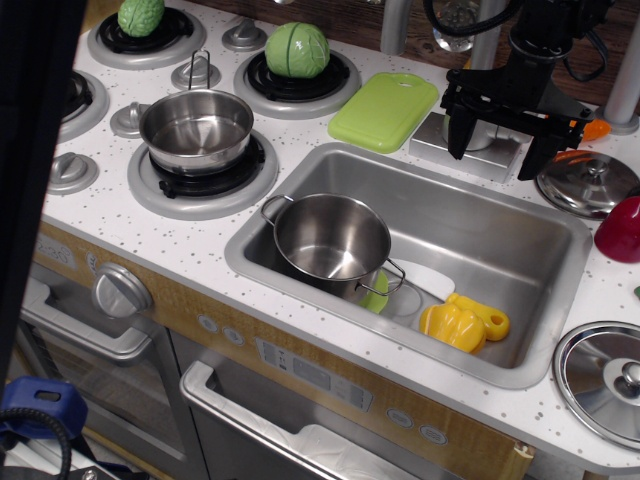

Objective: Turn lever vertical to front

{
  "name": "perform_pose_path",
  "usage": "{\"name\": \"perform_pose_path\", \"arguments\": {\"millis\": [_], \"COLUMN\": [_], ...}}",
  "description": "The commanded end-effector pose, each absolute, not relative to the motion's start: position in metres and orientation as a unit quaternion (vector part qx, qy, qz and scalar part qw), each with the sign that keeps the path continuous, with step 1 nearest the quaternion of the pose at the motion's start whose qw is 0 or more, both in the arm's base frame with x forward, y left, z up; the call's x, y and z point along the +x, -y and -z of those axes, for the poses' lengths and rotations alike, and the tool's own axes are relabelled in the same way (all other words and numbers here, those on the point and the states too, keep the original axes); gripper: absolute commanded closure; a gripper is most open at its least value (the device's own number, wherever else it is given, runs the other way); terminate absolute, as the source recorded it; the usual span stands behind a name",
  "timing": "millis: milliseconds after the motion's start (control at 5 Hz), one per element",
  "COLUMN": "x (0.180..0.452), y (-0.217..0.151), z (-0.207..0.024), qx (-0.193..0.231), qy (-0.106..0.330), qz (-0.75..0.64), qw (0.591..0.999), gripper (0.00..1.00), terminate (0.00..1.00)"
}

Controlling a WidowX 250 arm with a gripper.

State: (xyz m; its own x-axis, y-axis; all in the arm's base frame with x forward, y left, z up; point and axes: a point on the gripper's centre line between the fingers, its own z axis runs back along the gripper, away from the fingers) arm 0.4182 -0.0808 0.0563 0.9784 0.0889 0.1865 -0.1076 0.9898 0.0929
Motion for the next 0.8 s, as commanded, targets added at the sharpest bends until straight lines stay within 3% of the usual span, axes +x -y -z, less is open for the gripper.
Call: {"name": "perform_pose_path", "arguments": {"millis": [0,400,600], "x": [0.418,0.433,0.443], "y": [0.081,0.087,0.091], "z": [-0.056,-0.068,-0.079], "qx": [0.051,0.085,0.067], "qy": [0.091,0.163,0.211], "qz": [-0.049,-0.031,-0.033], "qw": [0.993,0.983,0.975], "gripper": [0.00,0.00,0.00], "terminate": [0.00,0.00,0.00]}}
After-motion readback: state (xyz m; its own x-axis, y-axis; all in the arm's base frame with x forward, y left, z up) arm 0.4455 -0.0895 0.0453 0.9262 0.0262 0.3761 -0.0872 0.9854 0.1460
